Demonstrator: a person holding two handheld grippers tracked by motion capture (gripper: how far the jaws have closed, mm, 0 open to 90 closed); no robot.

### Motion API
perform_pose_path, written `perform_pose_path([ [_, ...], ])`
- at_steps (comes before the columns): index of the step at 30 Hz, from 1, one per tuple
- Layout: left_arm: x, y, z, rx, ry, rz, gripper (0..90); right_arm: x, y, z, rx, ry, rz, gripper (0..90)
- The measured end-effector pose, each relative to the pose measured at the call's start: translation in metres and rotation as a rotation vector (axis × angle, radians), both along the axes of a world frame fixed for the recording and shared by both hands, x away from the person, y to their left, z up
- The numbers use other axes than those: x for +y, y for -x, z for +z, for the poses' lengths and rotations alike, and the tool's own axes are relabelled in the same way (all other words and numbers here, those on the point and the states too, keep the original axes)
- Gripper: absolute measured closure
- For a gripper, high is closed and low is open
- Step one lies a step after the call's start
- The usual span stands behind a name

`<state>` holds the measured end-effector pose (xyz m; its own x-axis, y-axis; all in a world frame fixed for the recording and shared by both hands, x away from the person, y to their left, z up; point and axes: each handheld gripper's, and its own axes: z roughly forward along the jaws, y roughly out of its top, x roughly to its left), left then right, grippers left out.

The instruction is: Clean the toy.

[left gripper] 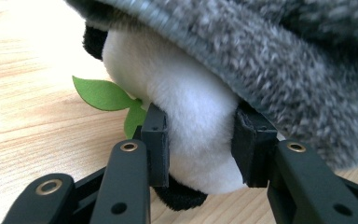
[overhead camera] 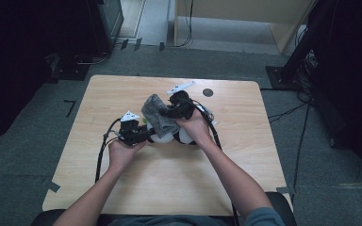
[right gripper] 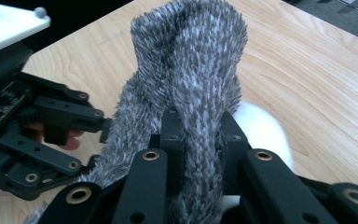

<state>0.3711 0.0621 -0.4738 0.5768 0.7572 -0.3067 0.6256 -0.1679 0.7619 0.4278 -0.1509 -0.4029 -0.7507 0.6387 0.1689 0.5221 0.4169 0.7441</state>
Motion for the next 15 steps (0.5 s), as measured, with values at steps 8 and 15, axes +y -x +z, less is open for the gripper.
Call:
perform_pose_path([
  [8, 0.001, -0.002, 0.0, 0.016, 0.005, -0.007, 61.9, -0.025, -0.005, 0.001, 0.01, -0.006, -0.079, 77.5],
  [15, 0.001, -0.003, 0.001, 0.026, 0.008, -0.009, 61.9, -0.047, -0.006, 0.005, 0.006, -0.004, -0.133, 77.5],
])
